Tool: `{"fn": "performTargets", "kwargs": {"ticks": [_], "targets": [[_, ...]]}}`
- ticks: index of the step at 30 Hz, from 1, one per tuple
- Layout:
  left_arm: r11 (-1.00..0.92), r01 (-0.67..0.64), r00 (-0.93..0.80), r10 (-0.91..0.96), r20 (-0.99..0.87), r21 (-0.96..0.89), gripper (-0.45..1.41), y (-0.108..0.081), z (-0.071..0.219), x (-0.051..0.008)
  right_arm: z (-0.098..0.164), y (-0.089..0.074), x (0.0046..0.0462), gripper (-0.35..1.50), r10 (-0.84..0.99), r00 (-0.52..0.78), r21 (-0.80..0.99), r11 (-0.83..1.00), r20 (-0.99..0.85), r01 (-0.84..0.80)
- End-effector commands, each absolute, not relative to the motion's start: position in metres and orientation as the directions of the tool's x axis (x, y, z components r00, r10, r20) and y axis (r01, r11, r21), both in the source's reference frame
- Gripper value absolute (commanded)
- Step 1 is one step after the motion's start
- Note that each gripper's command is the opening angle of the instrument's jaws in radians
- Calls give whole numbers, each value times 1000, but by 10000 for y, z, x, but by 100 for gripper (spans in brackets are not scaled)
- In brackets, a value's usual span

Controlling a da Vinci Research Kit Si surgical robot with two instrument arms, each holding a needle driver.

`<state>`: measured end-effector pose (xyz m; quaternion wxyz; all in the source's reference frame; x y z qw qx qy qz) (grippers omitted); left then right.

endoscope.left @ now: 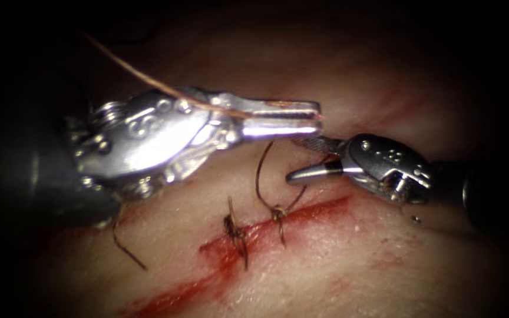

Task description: Wound Closure

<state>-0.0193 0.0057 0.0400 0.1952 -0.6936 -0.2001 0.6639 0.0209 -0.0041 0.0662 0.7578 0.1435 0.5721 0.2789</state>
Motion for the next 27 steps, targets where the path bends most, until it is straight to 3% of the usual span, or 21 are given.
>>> {"fn": "performTargets", "kwargs": {"ticks": [1, 11, 27], "targets": [[-841, 23, 39, 540, -841, -540, -45, 56, 402, -199, 673, -44, 227, 133, 585, 183, 534, 804, -790, -261], [-831, 56, 62, 556, -829, -553, -45, 80, 391, -212, 693, -52, 276, 133, 565, 125, 528, 815, -816, -239], [-799, 71, 17, 600, -800, -598, -45, 99, 542, -247, 647, -127, 257, 132, 531, 23, 530, 847, -847, -34]]}}
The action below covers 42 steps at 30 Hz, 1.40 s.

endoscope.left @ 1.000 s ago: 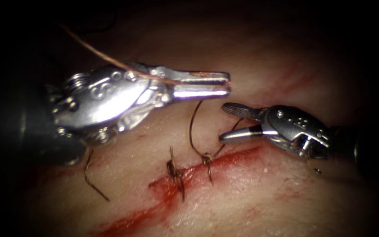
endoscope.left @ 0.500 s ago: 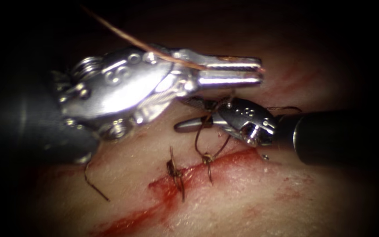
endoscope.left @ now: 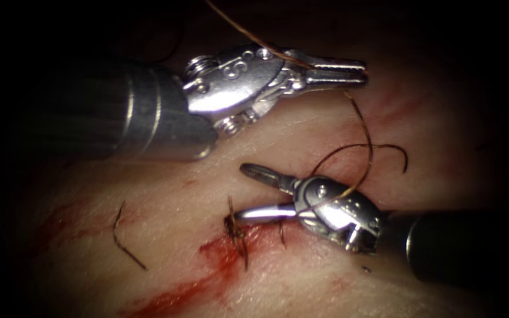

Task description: Wound Closure

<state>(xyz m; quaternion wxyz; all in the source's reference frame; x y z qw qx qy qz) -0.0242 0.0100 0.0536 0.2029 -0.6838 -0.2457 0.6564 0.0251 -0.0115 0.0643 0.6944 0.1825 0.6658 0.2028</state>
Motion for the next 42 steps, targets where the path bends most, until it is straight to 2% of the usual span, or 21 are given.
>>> {"fn": "performTargets", "kwargs": {"ticks": [1, 7, 16, 23, 28, 36, 42], "targets": [[-799, 71, 17, 600, -800, -598, -45, 99, 542, -247, 647, -127, 257, 132, 531, 23, 530, 847, -847, -34], [-803, 58, -15, 594, -805, -593, -45, 80, 618, -247, 634, -153, 251, 130, 522, -20, 522, 853, -853, 16], [-795, 26, -48, 604, -795, -606, -45, 63, 681, -233, 634, -161, 237, 130, 522, -42, 523, 853, -852, -12], [-793, 25, -59, 607, -793, -609, -45, 43, 694, -231, 631, -144, 222, 130, 537, -117, 549, 826, -835, -130], [-789, 23, -71, 611, -789, -614, -45, 18, 709, -231, 628, -129, 202, 130, 616, -206, 649, 724, -761, -234], [-787, 5, -72, 615, -785, -617, -45, -14, 706, -213, 629, -131, 207, 120, 763, -285, 814, 530, -580, -236], [-785, -1, -76, 617, -783, -619, -45, -39, 688, -196, 637, -126, 204, 116, 830, -309, 869, 357, -464, -343]]}}
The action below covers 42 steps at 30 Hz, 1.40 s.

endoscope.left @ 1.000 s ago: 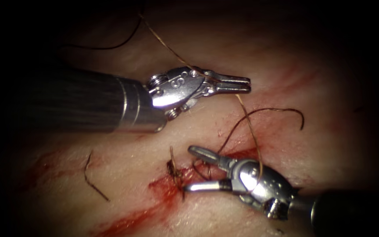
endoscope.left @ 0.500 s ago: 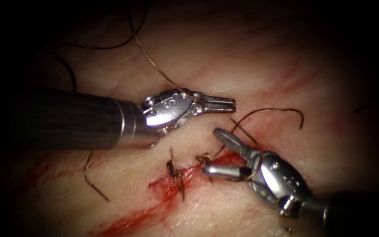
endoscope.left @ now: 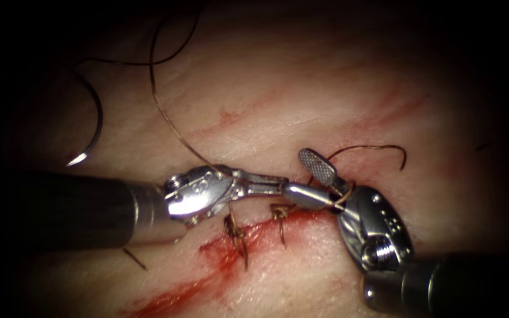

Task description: Wound Closure

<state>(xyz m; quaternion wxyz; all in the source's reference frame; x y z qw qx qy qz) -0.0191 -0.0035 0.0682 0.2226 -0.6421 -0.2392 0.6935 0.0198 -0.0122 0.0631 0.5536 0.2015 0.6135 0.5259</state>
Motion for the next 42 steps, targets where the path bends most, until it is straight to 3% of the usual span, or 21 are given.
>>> {"fn": "performTargets", "kwargs": {"ticks": [1, 15, 22, 42], "targets": [[-785, -1, -76, 617, -783, -619, -45, -39, 688, -196, 637, -126, 204, 116, 830, -309, 869, 357, -464, -343], [-776, -6, -68, 630, -774, -631, -45, -53, 652, -212, 677, -112, 152, 111, 873, -369, 826, 65, -318, -560], [-775, -2, -68, 631, -773, -632, -45, -55, 649, -212, 694, -123, 137, 111, 890, -372, 827, 10, -264, -562], [-780, 5, -70, 624, -779, -625, -45, -63, 647, -208, 745, -97, 169, 110, 903, -393, 853, -63, -173, -518]]}}
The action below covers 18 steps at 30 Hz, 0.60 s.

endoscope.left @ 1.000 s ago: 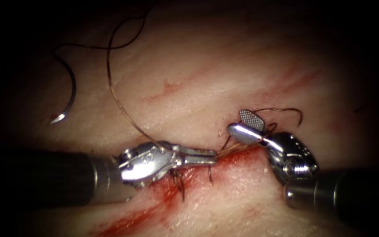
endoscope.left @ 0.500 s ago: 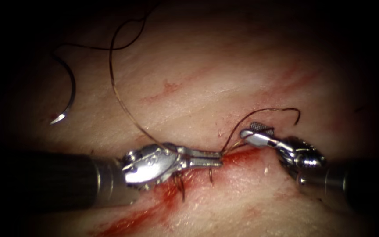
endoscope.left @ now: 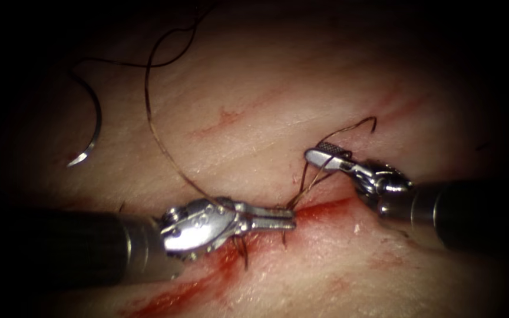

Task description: Wound Closure

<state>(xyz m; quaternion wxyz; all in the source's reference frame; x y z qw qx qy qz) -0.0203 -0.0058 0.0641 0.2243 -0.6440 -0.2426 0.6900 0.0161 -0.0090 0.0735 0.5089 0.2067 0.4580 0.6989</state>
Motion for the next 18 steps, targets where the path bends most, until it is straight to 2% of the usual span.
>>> {"fn": "performTargets", "kwargs": {"ticks": [1, 13, 16, 17, 18], "targets": [[-780, 5, -70, 624, -779, -625, -45, -63, 647, -208, 749, -98, 170, 110, 905, -388, 852, -61, -173, -521], [-780, 8, -70, 624, -779, -625, -45, -64, 646, -205, 773, -89, 200, 110, 925, -352, 844, -69, -146, -532], [-780, 13, -70, 623, -779, -626, -45, -63, 646, -202, 769, -86, 201, 101, 923, -358, 847, -77, -139, -526], [-780, 12, -71, 623, -779, -625, -45, -63, 647, -201, 767, -86, 200, 86, 924, -355, 850, -69, -143, -522], [-780, 10, -71, 623, -779, -625, -45, -62, 648, -200, 764, -87, 198, 28, 927, -337, 857, -35, -165, -515]]}}
